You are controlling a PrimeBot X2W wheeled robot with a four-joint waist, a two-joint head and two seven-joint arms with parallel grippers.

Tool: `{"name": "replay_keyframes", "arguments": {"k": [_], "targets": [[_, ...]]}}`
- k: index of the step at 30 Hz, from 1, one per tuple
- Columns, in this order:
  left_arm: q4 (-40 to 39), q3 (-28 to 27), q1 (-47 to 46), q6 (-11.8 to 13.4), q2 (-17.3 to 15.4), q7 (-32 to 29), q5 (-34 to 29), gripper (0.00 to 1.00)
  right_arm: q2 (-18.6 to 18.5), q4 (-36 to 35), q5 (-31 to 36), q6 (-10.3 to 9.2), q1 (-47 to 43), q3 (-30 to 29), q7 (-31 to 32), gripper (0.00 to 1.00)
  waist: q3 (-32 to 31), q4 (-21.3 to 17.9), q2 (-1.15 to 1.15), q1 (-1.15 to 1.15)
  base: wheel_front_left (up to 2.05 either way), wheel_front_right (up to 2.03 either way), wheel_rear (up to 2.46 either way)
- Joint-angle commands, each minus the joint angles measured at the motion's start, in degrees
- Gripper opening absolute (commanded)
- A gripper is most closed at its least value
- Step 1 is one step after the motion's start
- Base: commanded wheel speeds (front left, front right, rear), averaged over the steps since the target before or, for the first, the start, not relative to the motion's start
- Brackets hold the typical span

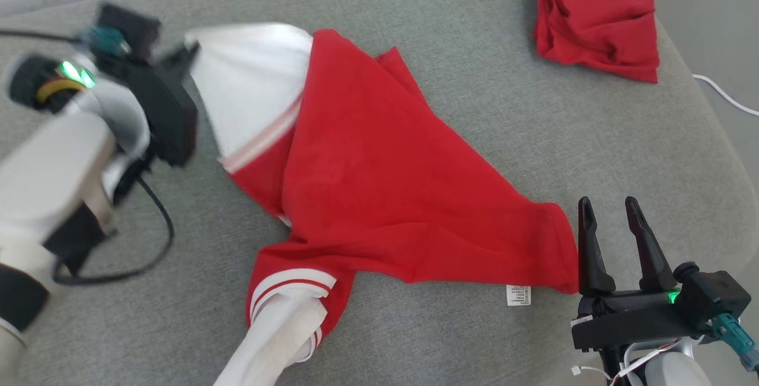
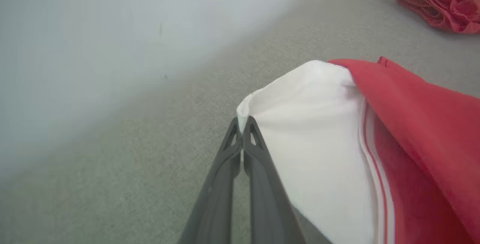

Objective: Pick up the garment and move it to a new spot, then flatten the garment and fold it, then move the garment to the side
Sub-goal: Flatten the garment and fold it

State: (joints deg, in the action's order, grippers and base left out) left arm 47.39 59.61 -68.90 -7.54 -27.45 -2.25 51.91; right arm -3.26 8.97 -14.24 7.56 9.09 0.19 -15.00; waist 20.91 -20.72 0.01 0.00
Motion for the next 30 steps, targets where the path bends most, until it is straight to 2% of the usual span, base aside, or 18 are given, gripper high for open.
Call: {"name": "replay_keyframes", "arguments": {"k": [1, 13, 19, 21, 22, 30], "targets": [[0.4, 0.0, -2.4, 0.1, -0.7, 1.4, -0.8, 0.00, -0.1, -0.2, 0.4, -0.13, -0.5, -0.2, -0.2, 1.00, -0.6, 0.8, -0.01, 0.00, 0.00, 0.00, 0.00], [2.8, 1.0, -17.5, 0.1, -3.8, 5.8, -5.8, 0.00, -0.6, -0.3, 0.5, -0.13, -1.1, -0.6, -0.2, 1.00, -1.4, 1.8, -0.01, 0.00, 0.00, 0.00, 0.00], [6.5, 2.4, -18.6, 0.1, -3.4, 5.9, -7.1, 0.00, -0.5, -0.2, 0.1, -0.13, -1.2, -0.4, -0.2, 1.00, -1.2, 1.3, -0.01, 0.00, 0.00, 0.00, 0.00], [7.5, 3.0, -18.1, 0.2, -3.1, 7.2, -7.9, 0.44, -0.5, -0.2, 0.0, -0.13, -1.0, -0.4, -0.2, 1.00, -1.1, 1.2, -0.01, 0.00, 0.00, 0.00, 0.00], [8.1, 3.2, -17.7, 0.3, -3.0, 8.0, -8.2, 1.00, -0.5, -0.1, -0.1, -0.13, -0.9, -0.4, -0.2, 1.00, -1.0, 1.2, -0.01, 0.00, 0.00, 0.00, 0.00], [10.8, 0.9, -13.4, 1.6, -1.1, 15.6, -5.7, 1.00, -1.2, -0.1, 0.6, -0.13, -1.4, -1.4, -0.2, 1.00, -3.2, 3.9, -0.01, 0.00, 0.00, 0.00, 0.00]]}}
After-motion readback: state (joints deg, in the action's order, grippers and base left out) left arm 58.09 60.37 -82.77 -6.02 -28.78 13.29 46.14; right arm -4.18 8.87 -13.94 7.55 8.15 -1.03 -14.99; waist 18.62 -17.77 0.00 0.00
